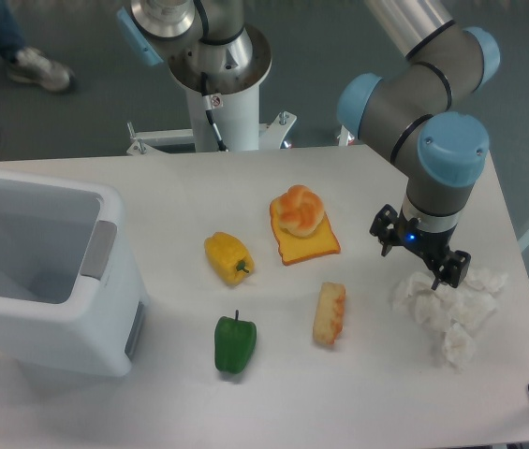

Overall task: Pick up the square bread
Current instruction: 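Move the gripper from the tissue pile toward the small bread roll, then lower the open gripper over the bread roll and close on it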

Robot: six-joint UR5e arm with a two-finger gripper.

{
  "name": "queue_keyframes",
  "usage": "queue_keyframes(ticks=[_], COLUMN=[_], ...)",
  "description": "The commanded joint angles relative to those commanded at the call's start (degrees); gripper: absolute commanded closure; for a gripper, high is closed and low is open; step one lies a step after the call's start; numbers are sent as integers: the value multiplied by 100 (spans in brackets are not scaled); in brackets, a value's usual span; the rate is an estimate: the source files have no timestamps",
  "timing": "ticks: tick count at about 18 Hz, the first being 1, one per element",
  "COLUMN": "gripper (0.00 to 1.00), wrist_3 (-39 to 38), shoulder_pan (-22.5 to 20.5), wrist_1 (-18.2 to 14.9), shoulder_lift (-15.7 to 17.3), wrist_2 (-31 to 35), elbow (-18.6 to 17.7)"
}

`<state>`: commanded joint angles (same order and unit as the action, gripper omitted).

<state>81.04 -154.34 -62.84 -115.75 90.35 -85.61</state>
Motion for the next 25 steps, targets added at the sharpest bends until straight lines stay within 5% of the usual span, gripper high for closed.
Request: queue_keyframes(ticks=[8, 13, 25], gripper=[0, 0, 0], wrist_3=[-70, -817, -1784], shoulder_pan=[0, 17, 483], wrist_1=[9, 192, 360], shoulder_lift=[9, -114, 0], wrist_2=[-123, -913, -1072], elbow=[0, -79, -887])
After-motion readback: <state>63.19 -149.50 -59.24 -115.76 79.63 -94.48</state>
